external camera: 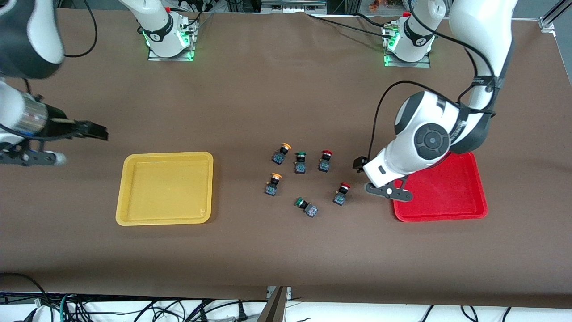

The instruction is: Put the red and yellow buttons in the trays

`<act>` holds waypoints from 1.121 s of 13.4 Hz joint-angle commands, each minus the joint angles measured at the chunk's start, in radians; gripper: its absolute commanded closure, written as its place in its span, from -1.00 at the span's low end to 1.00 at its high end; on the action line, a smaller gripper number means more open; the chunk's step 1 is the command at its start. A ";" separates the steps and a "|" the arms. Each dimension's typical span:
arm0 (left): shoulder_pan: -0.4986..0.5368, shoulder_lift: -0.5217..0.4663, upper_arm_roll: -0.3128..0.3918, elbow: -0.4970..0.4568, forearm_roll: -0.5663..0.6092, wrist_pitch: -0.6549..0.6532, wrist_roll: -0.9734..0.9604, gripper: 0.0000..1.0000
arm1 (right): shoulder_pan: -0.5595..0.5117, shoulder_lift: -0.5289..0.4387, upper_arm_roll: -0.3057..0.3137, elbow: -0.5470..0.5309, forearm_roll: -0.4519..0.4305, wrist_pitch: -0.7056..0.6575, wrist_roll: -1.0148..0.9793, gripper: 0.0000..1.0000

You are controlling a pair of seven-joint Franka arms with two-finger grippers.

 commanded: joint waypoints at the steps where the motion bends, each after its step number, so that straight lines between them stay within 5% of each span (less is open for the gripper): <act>1: -0.007 0.108 0.009 0.030 0.000 0.167 0.007 -1.00 | 0.090 0.089 -0.001 0.006 0.008 0.109 0.164 -1.00; 9: -0.080 0.271 0.018 -0.022 0.002 0.532 0.006 -1.00 | 0.294 0.350 -0.001 0.006 0.008 0.484 0.596 -1.00; 12: -0.080 0.283 0.018 -0.025 0.002 0.557 0.016 -1.00 | 0.373 0.404 -0.001 0.007 0.006 0.591 0.739 -1.00; 14: -0.079 0.282 0.018 -0.035 0.002 0.557 0.020 0.35 | 0.414 0.431 -0.001 0.007 0.006 0.671 0.805 -1.00; 15: -0.079 0.279 0.019 -0.038 0.003 0.554 0.021 0.86 | 0.437 0.450 -0.001 0.007 0.005 0.714 0.833 -1.00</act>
